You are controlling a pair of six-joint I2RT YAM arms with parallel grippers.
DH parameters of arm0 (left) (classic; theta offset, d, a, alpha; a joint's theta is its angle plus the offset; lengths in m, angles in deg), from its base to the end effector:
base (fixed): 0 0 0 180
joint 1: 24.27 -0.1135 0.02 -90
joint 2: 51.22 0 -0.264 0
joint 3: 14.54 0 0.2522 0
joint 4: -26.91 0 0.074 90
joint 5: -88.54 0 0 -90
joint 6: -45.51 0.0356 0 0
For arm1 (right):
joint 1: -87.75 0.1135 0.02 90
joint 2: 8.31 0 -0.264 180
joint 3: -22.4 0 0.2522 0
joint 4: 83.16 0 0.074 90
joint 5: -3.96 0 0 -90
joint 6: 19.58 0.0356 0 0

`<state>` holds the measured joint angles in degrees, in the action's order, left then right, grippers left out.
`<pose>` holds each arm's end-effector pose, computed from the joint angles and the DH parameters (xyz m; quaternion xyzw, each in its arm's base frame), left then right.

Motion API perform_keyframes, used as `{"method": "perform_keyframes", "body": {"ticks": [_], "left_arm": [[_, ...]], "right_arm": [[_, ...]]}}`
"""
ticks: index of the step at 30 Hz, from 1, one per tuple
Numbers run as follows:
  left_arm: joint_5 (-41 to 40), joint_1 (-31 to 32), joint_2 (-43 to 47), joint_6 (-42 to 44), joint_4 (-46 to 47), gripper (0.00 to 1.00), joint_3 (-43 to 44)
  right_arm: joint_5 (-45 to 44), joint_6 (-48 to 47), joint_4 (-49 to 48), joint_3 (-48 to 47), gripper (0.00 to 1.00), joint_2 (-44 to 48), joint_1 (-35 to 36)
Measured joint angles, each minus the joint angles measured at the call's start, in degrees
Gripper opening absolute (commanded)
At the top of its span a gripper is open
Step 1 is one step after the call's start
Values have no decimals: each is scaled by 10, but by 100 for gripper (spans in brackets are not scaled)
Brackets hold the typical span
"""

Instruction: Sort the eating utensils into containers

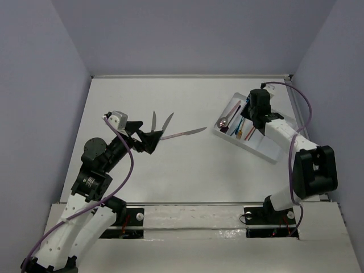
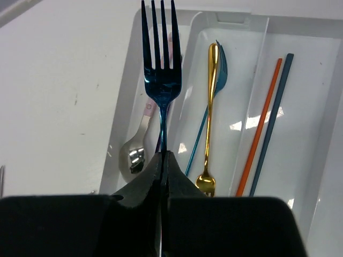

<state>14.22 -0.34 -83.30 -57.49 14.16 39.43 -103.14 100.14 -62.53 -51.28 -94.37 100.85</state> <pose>0.1215 -0.0645 0.3649 0.1645 0.6296 -0.3227 0.6872 0.3323 0.0666 0.2640 0.1958 0.8497 0.0506 0.4869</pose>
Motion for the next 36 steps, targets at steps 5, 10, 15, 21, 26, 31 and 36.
{"method": "perform_keyframes", "body": {"ticks": [5,10,15,21,26,31,36], "left_arm": [[0,0,0,0,0,99,0],[0,0,0,0,0,99,0],[0,0,-1,0,0,99,0],[0,0,-1,0,0,99,0],[0,0,-1,0,0,99,0],[0,0,-1,0,0,99,0],[0,0,0,0,0,99,0]], "right_arm": [[17,0,-15,-23,0,-75,-50],[25,0,-18,-27,3,-111,-70],[29,0,-30,-29,40,-121,-72],[40,-4,-43,-31,65,-121,-72],[61,-7,-47,-23,66,-107,-71],[72,-21,-39,10,69,-43,-19],[66,-29,-38,-3,72,-37,116]]}}
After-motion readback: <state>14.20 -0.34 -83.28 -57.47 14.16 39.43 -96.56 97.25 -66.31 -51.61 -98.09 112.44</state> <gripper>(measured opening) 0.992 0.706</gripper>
